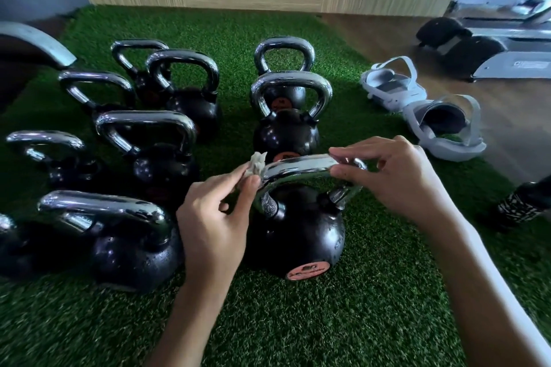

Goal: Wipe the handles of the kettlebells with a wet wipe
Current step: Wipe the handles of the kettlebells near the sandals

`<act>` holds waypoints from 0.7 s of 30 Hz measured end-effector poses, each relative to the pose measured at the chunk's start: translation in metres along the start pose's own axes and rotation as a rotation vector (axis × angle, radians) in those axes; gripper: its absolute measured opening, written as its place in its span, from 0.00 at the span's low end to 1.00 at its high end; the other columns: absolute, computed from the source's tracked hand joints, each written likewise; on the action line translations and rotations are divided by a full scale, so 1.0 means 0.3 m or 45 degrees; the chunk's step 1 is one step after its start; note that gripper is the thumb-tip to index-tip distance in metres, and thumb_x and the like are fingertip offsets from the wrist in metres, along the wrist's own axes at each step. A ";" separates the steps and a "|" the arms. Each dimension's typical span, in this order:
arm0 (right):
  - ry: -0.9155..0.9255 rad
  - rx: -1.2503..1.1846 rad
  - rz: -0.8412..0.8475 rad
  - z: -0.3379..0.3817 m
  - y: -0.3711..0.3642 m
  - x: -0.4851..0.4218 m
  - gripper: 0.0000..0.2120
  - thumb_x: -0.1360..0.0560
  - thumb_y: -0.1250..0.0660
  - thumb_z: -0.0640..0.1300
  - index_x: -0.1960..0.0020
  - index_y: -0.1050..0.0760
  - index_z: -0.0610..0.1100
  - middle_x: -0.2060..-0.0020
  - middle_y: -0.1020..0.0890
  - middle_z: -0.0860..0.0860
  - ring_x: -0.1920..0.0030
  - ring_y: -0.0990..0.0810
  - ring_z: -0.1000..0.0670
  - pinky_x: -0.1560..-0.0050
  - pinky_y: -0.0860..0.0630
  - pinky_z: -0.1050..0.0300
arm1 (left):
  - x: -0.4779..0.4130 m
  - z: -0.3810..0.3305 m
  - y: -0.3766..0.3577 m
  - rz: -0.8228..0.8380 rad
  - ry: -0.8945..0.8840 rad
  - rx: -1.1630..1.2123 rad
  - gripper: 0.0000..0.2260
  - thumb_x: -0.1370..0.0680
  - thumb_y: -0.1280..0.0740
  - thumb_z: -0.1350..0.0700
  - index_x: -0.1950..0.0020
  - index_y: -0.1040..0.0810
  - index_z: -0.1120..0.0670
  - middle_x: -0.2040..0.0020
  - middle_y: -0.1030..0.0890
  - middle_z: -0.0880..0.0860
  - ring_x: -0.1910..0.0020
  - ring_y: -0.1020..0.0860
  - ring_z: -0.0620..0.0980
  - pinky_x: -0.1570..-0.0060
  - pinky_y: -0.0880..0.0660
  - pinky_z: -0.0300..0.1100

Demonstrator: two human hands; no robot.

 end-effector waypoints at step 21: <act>-0.456 -0.036 -0.046 0.046 0.000 0.126 0.17 0.30 0.25 0.62 0.41 0.17 0.63 0.57 0.13 0.61 0.71 0.24 0.64 0.68 0.31 0.69 | 0.099 0.031 -0.241 -0.369 0.882 0.738 0.14 0.18 0.32 0.51 0.34 0.18 0.51 0.47 0.14 0.43 0.50 0.16 0.36 0.58 0.16 0.45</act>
Point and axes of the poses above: each hand's wrist, its own x-axis away from the middle knuckle, its own y-axis out of the back of the hand, z = x × y, the point moved 1 cm from there along -x, towards the middle knuckle
